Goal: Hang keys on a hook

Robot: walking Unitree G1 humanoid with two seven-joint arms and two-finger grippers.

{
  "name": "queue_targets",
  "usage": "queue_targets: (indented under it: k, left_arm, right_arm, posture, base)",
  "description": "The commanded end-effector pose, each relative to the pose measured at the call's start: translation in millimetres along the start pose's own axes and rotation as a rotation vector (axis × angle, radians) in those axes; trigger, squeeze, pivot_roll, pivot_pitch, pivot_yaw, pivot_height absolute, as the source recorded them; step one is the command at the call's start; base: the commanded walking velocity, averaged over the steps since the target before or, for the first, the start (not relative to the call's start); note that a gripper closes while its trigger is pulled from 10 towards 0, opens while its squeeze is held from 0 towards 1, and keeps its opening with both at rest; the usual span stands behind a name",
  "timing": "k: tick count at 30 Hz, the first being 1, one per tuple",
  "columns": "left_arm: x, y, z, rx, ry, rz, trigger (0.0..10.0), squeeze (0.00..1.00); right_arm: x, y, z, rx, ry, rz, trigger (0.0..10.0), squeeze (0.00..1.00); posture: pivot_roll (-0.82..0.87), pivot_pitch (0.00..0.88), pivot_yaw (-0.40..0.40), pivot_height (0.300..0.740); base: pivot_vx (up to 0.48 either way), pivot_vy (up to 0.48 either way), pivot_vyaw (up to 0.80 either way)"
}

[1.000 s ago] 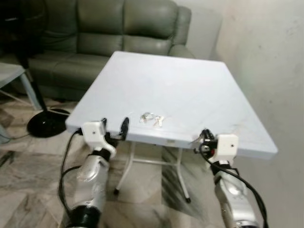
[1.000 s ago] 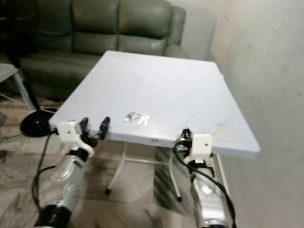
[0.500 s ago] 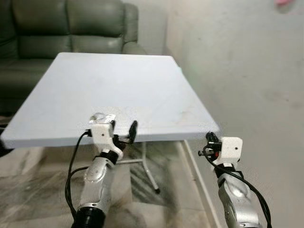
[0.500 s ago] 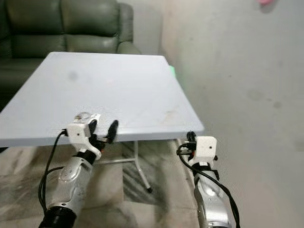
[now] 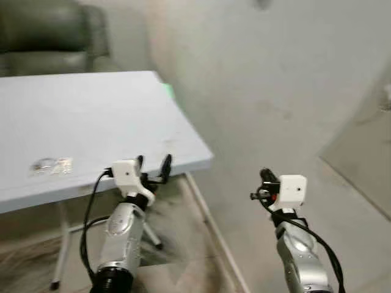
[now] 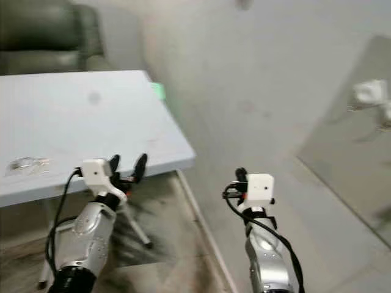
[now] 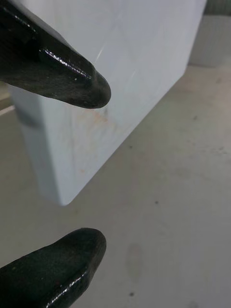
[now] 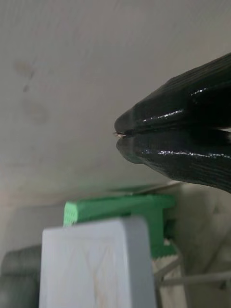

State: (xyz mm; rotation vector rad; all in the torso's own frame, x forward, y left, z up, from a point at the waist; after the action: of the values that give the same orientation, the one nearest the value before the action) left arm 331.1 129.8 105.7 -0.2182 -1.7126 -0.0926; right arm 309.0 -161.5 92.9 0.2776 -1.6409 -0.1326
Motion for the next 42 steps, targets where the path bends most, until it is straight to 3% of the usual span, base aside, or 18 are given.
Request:
queue_targets:
  k: [1, 15, 29, 42]
  left_arm:
    - [-1.3, -2.6, -0.4, 0.001, 0.013, -0.002, 10.0, 0.00]
    - [-12.2, -6.5, 7.4, 0.032, 0.060, -0.010, 10.0, 0.00]
    - [-10.4, -8.6, 5.7, 0.015, 0.055, 0.026, 10.0, 0.00]
    - [-10.4, -10.0, 5.3, 0.010, 0.060, 0.029, 10.0, 0.00]
  right_arm:
    - [8.8, 2.9, -0.9, 0.030, -0.047, 0.000, 10.0, 0.00]
    - [4.7, -0.7, 0.5, 0.021, -0.014, 0.018, 10.0, 0.00]
    - [5.8, -1.4, 1.3, 0.015, -0.020, 0.021, 10.0, 0.00]
    - [5.8, -0.9, 2.3, 0.013, -0.019, 0.023, 10.0, 0.00]
  posture:
    - [0.01, 0.000, -0.078, 0.740]
    - [0.00, 0.000, -0.081, 0.740]
    - [0.00, 0.000, -0.076, 0.740]
    - [0.00, 0.000, -0.078, 0.740]
  base:
    - [0.000, 0.000, 0.00]
    - [0.000, 0.000, 0.00]
    - [0.000, 0.000, 0.00]
    - [0.000, 0.468, 0.00]
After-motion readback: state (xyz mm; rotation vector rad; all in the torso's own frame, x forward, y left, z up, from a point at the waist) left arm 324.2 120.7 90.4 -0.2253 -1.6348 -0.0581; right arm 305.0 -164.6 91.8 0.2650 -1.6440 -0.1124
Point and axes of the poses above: a point about 5 cm out from each wrist's last joint towards the gripper, its own z axis pointing back from the gripper into the wrist, its own x axis along the axis of the wrist's last joint, y = z × x, the point moved 1 cm from there along -z, pointing out of the wrist towards the gripper, and after that the axes turned 13 degrees about -z, right-handed, at the moved point
